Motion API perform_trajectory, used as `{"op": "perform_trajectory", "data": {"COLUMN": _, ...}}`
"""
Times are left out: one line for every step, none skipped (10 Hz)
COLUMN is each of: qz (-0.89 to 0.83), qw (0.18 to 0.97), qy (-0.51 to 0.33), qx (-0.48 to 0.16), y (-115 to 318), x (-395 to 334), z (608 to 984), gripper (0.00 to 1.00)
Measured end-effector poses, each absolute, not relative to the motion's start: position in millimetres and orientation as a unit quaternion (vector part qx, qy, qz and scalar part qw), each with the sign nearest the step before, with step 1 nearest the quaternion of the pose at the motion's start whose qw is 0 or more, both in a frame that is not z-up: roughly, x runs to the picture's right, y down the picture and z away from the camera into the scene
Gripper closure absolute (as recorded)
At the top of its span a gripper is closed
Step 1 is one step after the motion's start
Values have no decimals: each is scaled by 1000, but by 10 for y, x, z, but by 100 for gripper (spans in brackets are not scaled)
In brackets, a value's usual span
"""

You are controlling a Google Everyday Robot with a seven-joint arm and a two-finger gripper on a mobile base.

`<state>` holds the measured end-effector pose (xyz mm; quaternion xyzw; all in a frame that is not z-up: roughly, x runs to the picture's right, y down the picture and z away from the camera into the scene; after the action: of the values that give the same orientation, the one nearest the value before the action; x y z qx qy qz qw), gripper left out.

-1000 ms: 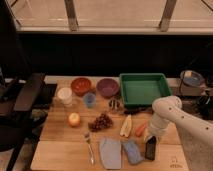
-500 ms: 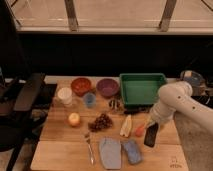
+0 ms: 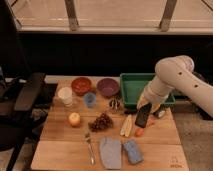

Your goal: Wipe red bowl with eraser

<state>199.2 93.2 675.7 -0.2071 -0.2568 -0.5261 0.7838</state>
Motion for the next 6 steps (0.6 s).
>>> {"op": "perform_trajectory", "data": {"qz": -526, "qw": 783, "qy": -257, "qx": -209, "y": 942, "x": 2002, "z": 6752, "gripper": 100}}
{"op": "perform_trajectory", "data": {"qz": -528, "qw": 782, "qy": -258, "qx": -208, "y": 933, "x": 1973, "z": 6760, "gripper": 100}}
{"op": "perform_trajectory", "data": {"qz": -526, "qw": 783, "qy": -257, "qx": -208, "y": 935, "x": 1990, "z": 6756, "gripper": 100}}
{"op": "perform_trajectory", "data": {"qz": -527, "qw": 783, "qy": -257, "qx": -208, "y": 932, "x": 1990, "z": 6759, "gripper": 100}}
{"op": "perform_trajectory", "data": {"qz": -528, "qw": 783, "qy": -256, "qx": -208, "y": 927, "x": 1982, "z": 6771, "gripper": 100}}
{"op": "perform_trajectory", "data": {"qz": -528, "qw": 783, "qy": -252, "qx": -209, "y": 920, "x": 1998, "z": 6810, "gripper": 100}}
